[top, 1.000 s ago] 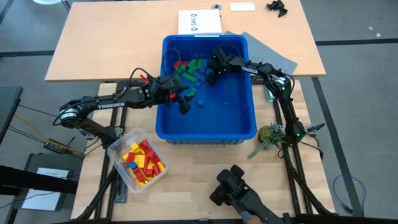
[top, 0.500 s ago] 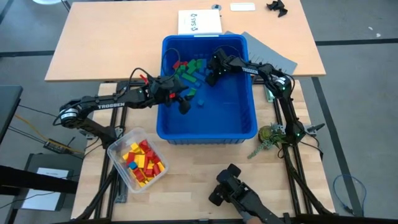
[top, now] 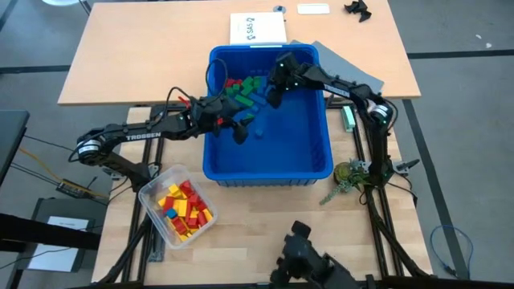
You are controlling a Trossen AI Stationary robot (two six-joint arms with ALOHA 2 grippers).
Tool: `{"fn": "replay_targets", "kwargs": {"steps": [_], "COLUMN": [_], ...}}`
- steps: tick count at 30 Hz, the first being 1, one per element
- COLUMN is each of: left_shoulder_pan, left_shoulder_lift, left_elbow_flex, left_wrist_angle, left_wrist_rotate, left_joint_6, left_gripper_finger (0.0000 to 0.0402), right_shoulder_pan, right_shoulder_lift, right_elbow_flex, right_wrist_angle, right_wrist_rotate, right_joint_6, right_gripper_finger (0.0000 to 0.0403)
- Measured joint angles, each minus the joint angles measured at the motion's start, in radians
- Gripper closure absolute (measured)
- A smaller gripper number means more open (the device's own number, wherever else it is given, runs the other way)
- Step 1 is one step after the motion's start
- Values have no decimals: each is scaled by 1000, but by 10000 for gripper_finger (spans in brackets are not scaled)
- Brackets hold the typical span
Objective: Sort Items/Unsort Items
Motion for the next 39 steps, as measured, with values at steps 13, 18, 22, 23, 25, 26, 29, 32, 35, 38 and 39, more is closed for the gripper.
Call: {"fn": "replay_targets", "kwargs": {"steps": [13,18,22,23,25,26,29,32,35,38,39], "left_shoulder_pan": [-36,-47,-47,-47,-47,-47,-47,-47,-47,-47,-47], "left_shoulder_lift": [-147,-268,-348,-366,-404,-423,-467,-495,-508,-510,-510], "left_elbow_flex": [79,114,138,141,148,148,149,149,149,149,149], "left_wrist_angle": [26,-36,-129,-141,-149,-151,-152,-154,-149,-153,-154], "left_wrist_rotate": [5,4,4,4,6,8,9,11,13,13,13], "left_joint_6": [-18,-23,-69,-76,-94,-101,-126,-130,-131,-131,-131], "left_gripper_finger": [154,154,154,154,154,154,154,154,154,154,154], "right_shoulder_pan": [239,357,462,487,533,554,609,659,699,724,730], "right_shoulder_lift": [-226,-234,-226,-226,-226,-226,-222,-186,-119,-50,-21], "right_elbow_flex": [2,2,1,-2,-3,-4,-5,-4,12,65,95], "right_wrist_angle": [-73,-56,10,55,140,172,279,400,488,524,546], "right_wrist_rotate": [-103,-102,-98,-95,-95,-95,-94,-94,-94,-95,-94], "right_joint_6": [-12,23,60,71,91,102,136,161,177,180,182], "right_gripper_finger": [237,237,237,237,237,237,237,237,237,237,237]}}
